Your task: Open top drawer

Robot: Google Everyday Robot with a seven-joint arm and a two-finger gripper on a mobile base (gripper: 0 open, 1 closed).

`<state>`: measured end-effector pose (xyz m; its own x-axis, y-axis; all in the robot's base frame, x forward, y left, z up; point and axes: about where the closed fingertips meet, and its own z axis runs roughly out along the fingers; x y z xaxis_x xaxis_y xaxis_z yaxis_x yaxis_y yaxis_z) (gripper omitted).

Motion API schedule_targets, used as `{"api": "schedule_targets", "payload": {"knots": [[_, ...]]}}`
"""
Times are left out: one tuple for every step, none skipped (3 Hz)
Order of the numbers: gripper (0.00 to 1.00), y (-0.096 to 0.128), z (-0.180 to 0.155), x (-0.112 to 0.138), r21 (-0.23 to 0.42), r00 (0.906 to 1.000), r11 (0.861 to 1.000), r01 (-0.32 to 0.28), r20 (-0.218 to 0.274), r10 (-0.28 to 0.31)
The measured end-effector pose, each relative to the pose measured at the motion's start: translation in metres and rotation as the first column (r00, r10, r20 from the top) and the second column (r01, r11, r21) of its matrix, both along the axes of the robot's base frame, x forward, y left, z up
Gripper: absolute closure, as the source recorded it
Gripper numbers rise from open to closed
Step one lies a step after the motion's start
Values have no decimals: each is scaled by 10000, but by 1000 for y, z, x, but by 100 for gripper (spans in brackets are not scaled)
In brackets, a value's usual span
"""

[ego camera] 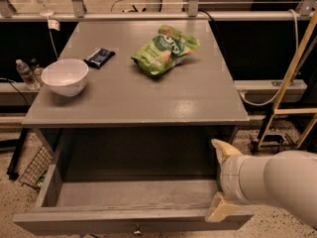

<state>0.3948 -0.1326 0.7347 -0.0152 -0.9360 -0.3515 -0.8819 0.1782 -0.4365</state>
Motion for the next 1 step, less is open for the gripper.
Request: {"api": "schedule_targets", "payload": {"knots": [[0,-45,15,19,181,9981,9980,609,-76,-608]]}}
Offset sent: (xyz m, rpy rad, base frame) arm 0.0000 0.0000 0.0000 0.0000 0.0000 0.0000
